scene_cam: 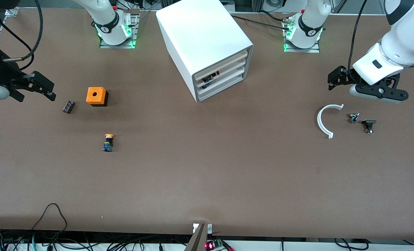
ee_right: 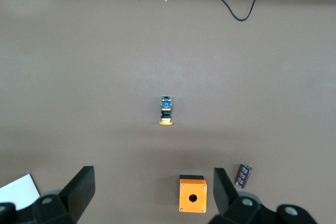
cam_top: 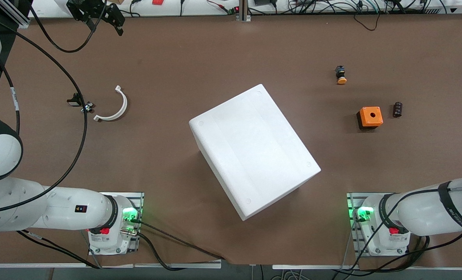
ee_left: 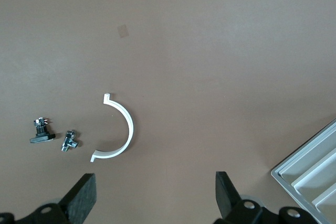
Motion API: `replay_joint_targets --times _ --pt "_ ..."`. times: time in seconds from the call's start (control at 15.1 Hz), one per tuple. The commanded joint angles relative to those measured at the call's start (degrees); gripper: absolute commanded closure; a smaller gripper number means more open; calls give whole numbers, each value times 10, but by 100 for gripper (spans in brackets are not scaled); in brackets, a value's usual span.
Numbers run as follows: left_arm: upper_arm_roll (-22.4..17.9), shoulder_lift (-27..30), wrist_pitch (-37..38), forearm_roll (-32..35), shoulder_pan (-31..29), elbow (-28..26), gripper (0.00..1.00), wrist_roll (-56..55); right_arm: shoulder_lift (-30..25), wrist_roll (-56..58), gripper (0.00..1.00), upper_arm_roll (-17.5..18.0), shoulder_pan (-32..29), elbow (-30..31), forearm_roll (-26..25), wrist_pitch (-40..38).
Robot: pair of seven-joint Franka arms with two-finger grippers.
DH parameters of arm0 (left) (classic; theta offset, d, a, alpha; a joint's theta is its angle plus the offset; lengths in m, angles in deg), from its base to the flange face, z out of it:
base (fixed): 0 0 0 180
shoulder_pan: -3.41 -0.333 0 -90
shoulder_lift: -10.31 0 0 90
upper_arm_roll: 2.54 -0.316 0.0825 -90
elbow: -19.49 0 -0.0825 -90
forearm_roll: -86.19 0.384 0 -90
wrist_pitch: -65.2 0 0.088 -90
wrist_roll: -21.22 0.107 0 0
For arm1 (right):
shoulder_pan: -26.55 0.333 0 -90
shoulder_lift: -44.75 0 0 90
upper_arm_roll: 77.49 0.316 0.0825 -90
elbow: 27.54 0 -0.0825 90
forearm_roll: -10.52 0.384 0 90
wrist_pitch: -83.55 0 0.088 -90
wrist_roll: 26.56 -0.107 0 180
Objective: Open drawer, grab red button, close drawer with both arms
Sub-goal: 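Move the left gripper toward the drawer handle while the right gripper approaches the cabinet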
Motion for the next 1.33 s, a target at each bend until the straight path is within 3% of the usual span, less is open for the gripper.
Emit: replay_joint_targets --times 0.0,0.46,0.6,0.73,1.06,1.26 --pt "1 3 14 -10 0 9 0 -8 -4 -14 0 -1 -3 3 -6 -8" --pt "-2 4 19 -14 -2 10 0 -4 15 -8 0 -2 -2 2 -3 -11" --pt "0 -1 62 -20 0 26 0 -1 23 -7 0 -1 -2 11 -3 -11" --pt "0 -17 143 -66 1 51 0 10 42 -6 0 -2 -3 17 -4 -12" --pt "-1 -45 203 -180 -6 50 0 58 83 3 0 -1 -2 25 -3 -13" --pt "-1 -72 224 -253 -9 43 0 91 101 -22 0 -1 0 27 46 -14"
